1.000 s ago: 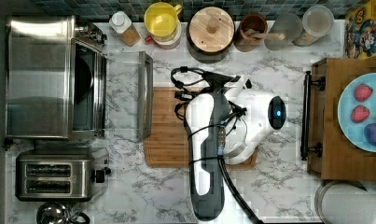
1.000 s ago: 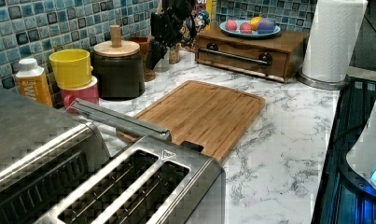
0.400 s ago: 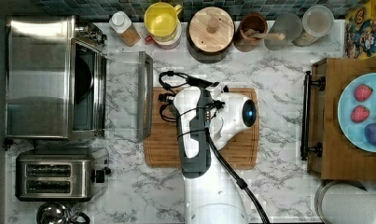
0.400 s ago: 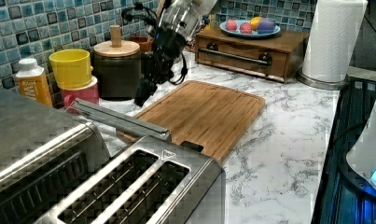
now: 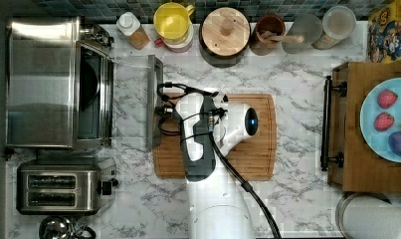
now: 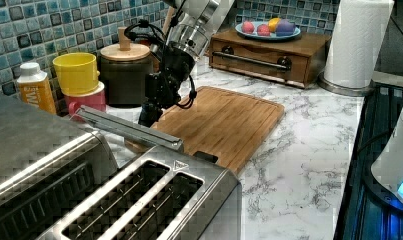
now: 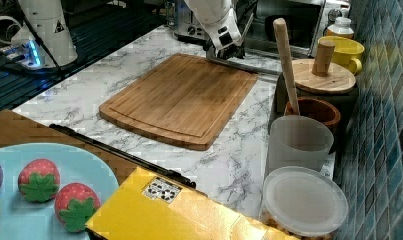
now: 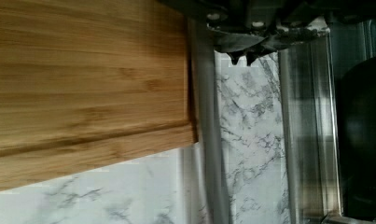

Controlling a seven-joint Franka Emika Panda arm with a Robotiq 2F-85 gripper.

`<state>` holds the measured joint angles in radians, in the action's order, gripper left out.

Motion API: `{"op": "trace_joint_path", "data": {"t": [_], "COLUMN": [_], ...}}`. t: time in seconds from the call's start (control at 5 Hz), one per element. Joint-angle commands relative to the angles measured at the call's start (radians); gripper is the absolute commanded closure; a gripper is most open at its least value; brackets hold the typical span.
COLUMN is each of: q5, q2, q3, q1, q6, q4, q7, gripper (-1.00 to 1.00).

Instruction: Close the oven.

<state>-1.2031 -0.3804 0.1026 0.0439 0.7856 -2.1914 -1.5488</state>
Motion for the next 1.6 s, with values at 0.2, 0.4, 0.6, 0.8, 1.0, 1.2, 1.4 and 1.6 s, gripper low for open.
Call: {"op": "trace_joint_path", "data": {"t": [0.2, 0.4, 0.6, 0.8, 1.0, 1.2, 1.4, 1.6], "q5": [0.070, 0.076, 0.088, 0.072, 0.082, 0.071, 0.102, 0.156], "q2": [-0.030, -0.056, -0.075, -0.047, -0.004, 0.069, 0.135, 0.182], "q3": [0.026, 0.031, 0.042, 0.043, 0.058, 0.090, 0.120, 0.144], "q1": [-0.052, -0.052, -0.032, -0.034, -0.030, -0.043, -0.072, -0.112], "q6": [0.045, 0.011, -0.056, -0.062, -0.092, -0.113, -0.108, -0.083], "q4": [0.178, 0.206, 0.239, 0.231, 0.233, 0.217, 0.204, 0.197], "q7": [0.020, 0.056, 0.089, 0.090, 0.107, 0.091, 0.101, 0.121], "gripper": [1.00, 1.00, 1.00, 1.00, 1.00, 1.00, 1.00, 1.00]}}
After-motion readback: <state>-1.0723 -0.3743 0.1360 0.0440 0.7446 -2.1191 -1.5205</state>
